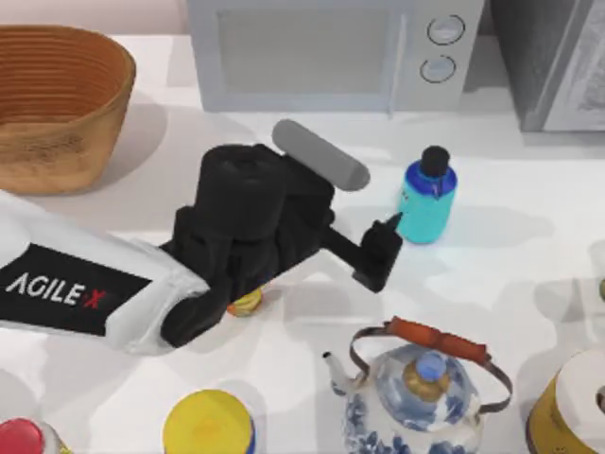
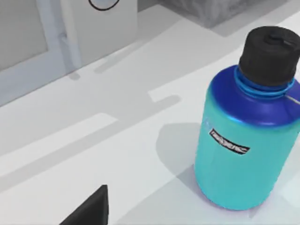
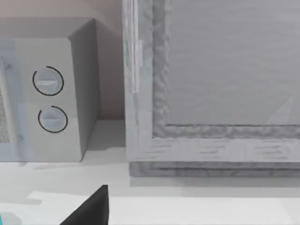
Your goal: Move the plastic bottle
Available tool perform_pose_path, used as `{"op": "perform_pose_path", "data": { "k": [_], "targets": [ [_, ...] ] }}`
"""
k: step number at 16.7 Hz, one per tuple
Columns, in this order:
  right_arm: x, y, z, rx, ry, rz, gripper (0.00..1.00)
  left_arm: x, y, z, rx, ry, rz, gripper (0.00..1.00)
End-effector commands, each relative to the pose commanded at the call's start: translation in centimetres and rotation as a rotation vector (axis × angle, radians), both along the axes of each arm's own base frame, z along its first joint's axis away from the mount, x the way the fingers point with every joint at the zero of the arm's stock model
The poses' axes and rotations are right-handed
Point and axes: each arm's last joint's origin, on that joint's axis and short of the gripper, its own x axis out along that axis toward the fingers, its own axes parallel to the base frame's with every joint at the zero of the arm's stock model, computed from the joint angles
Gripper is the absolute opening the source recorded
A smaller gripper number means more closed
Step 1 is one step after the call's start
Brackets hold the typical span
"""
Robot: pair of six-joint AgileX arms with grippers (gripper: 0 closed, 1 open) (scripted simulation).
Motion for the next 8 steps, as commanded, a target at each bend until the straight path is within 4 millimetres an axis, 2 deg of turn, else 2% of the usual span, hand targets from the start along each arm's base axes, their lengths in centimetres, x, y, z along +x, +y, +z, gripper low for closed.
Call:
{"op": "perform_pose_path", "data": {
  "k": [3,8],
  "targets": [
    [0.0,0.0,0.0,0.000,0.000,0.000,1.00,0.0,-2.2,-2.0,0.012,0.012,-0.046,1.00],
    [0.0,0.0,0.0,0.000,0.000,0.000,1.00,0.0,-2.5,-2.4,0.014,0.014,-0.054,1.00]
  ]
}}
